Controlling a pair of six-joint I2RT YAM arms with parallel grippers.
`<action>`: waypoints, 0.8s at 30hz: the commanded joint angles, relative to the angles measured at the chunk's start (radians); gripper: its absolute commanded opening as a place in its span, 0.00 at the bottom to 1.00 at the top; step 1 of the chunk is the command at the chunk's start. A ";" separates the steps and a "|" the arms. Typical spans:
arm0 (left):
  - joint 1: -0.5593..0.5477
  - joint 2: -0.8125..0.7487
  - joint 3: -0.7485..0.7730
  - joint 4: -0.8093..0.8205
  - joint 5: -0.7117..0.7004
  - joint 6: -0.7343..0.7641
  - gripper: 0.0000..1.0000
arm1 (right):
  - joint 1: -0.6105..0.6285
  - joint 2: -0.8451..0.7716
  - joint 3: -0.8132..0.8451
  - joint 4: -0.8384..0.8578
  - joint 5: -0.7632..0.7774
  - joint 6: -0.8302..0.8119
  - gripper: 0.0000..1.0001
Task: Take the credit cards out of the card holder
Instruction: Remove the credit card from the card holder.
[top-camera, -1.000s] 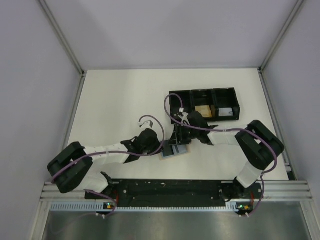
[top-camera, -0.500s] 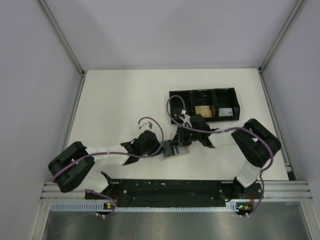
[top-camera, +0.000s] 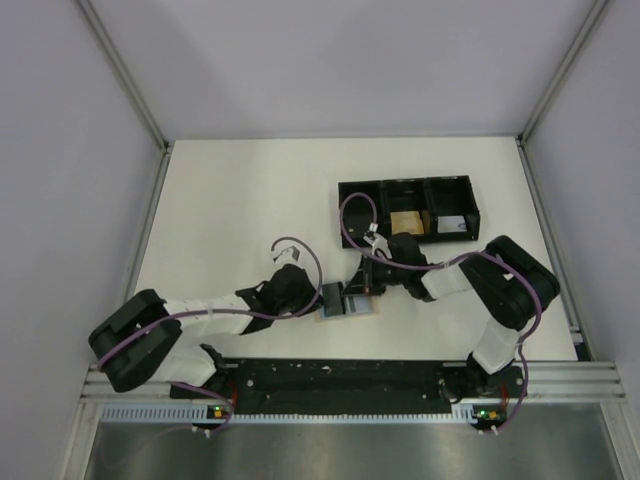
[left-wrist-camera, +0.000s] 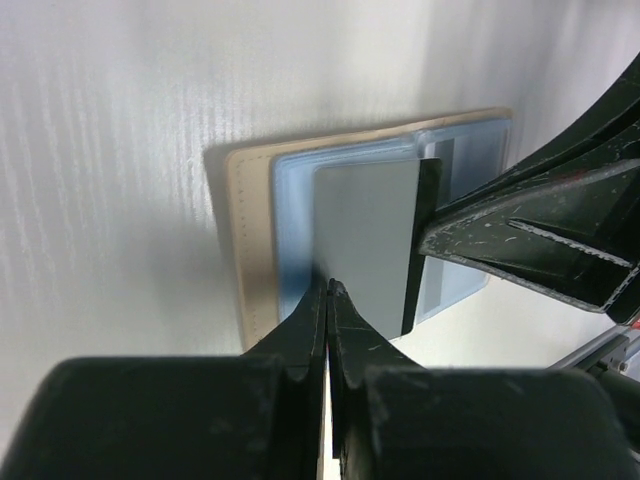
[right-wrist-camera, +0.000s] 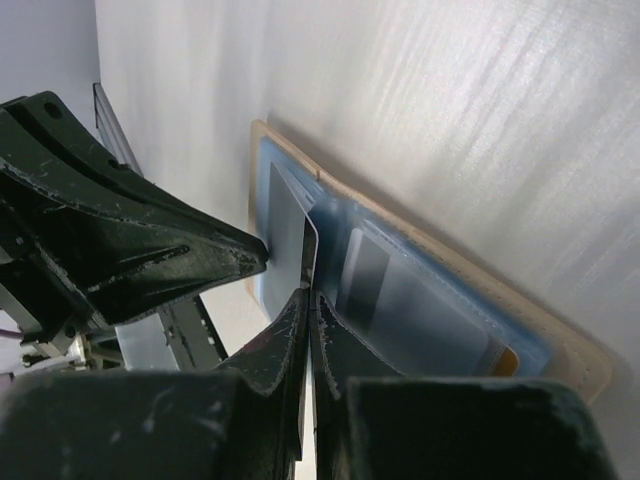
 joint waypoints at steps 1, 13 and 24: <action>0.009 -0.031 -0.034 -0.078 -0.039 0.008 0.00 | -0.033 -0.014 -0.036 0.081 -0.029 0.018 0.00; 0.009 -0.038 -0.010 -0.105 -0.030 0.040 0.00 | -0.044 -0.009 -0.021 0.080 -0.058 0.029 0.21; 0.009 -0.012 -0.001 -0.090 -0.007 0.050 0.00 | -0.027 0.061 -0.001 0.137 -0.067 0.067 0.25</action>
